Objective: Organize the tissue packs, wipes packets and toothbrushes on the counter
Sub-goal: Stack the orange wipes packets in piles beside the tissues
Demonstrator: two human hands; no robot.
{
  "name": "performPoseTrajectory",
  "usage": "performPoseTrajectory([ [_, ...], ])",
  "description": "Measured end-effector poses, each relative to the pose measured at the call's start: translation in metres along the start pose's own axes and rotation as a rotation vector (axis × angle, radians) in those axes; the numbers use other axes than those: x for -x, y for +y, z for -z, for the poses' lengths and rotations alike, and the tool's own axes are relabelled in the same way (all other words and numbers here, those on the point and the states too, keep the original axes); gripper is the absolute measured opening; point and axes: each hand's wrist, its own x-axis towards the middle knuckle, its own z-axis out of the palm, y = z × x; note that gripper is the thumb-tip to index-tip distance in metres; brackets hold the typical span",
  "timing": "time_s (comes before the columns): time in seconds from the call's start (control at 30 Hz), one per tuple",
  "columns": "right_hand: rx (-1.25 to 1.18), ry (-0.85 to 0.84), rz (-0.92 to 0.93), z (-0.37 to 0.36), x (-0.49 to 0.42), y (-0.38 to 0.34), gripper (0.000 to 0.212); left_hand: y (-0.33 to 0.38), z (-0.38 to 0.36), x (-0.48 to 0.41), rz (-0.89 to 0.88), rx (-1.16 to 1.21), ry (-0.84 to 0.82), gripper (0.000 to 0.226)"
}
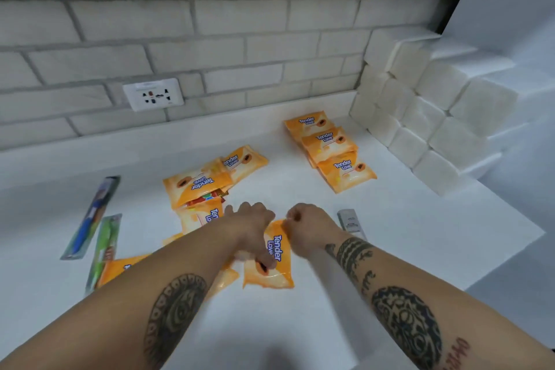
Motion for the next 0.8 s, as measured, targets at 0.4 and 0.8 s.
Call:
performPoseTrajectory([
  [0.4,-0.153,0.063,-0.182,-0.064,0.075,-0.015,0.021,0.014,-0.051,0.054,-0.163,0.278,0.301,0.063],
  [0.8,-0.676,0.296,-0.209,-0.056,0.121,-0.026,0.016,0.005,-0.061,0.080,0.055,1.027,0.595,0.078],
])
